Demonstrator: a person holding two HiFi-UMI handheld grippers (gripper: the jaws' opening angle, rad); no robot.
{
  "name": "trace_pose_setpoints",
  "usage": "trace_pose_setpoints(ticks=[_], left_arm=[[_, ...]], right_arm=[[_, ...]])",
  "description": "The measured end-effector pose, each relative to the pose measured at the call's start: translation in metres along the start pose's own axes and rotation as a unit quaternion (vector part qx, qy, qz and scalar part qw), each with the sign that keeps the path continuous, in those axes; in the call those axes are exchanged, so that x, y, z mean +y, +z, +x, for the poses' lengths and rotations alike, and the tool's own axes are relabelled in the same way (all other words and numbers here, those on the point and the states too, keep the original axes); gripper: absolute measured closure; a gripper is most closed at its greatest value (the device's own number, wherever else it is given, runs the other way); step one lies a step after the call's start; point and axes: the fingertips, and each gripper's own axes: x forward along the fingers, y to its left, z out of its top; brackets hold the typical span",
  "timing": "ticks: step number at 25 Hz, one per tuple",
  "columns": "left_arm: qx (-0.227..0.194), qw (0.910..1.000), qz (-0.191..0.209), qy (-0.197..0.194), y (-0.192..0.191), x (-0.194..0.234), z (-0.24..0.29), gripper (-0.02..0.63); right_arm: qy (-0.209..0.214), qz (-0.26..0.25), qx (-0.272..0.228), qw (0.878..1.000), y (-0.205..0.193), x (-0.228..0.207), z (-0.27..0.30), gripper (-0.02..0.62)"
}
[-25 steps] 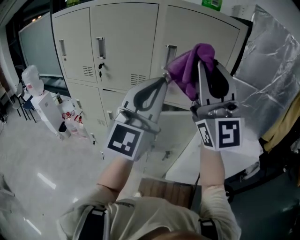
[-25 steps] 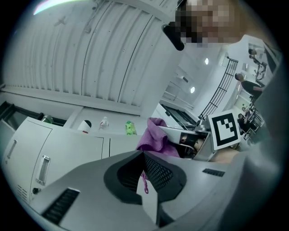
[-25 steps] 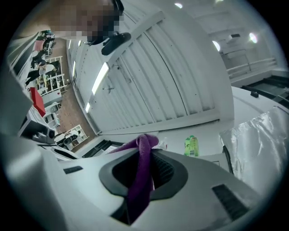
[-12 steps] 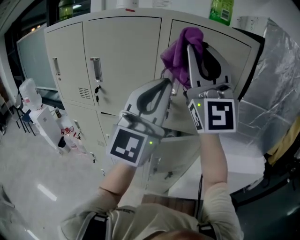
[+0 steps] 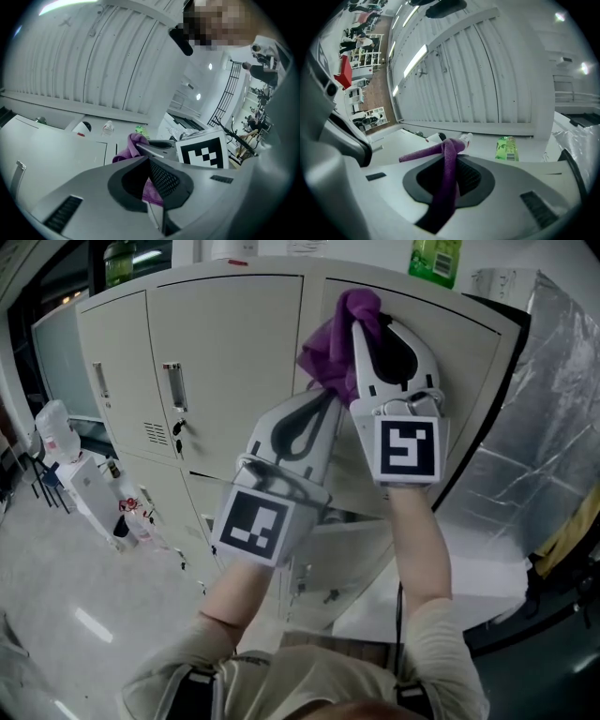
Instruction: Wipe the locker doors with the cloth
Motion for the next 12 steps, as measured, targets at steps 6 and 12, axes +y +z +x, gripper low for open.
trace_pose_setpoints(ticks=[6,12], left_arm=[[-0.014,0.9996,-0.009,-0.023,-0.002,-0.021,0.018,0.606],[-0.025,0.9977,-0.031,-0.055,-0.004,-0.047,0.037,0.606]], right_arm=[[-0.022,-0.014,0.019,0.999,-0.012,-0.023,-0.018,0.543],[-0.072,-0.035,0.055,0.995,-0.027,-0.075,-0.051,0.543]])
